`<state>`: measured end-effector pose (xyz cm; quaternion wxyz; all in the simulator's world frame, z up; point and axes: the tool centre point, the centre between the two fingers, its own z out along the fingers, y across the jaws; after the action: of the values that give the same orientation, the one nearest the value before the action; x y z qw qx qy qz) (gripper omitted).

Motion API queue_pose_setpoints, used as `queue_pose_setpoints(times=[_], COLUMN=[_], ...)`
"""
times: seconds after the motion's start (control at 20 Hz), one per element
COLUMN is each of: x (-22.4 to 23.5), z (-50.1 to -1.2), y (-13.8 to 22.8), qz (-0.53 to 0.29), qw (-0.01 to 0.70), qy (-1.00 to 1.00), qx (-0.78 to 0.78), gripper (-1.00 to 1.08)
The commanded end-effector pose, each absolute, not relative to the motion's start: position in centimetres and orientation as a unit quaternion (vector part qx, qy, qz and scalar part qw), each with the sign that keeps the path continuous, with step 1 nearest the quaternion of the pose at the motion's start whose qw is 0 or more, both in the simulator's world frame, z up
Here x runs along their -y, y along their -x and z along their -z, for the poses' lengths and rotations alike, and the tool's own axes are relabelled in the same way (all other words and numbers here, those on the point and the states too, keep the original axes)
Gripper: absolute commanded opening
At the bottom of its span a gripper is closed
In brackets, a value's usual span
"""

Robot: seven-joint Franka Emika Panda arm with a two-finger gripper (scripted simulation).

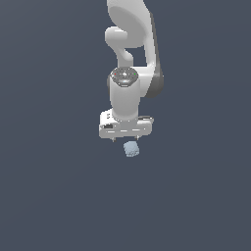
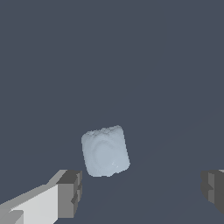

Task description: Pick up the object and move it to a goal position.

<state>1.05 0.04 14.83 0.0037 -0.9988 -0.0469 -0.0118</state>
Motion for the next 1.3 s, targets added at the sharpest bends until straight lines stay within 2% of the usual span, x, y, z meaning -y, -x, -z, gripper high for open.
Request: queue_pose_setpoints(times=[0.0,0.45,0.8,1.25], x=[-1.0,-2.9,-2.9,-2.9], z=[-12.9,-9.2,-8.6,-4.5], y=[-0.7,0.2,0.3,0.4], qz=[0.008,0.000,0.000,0.000], qw=[0.002,0.000,0.000,0.000], qy=[0.997,0.989,0.989,0.989], qx=[0.079,0.146,0.145,0.148], gripper=[1.00,1.00,1.00,1.00])
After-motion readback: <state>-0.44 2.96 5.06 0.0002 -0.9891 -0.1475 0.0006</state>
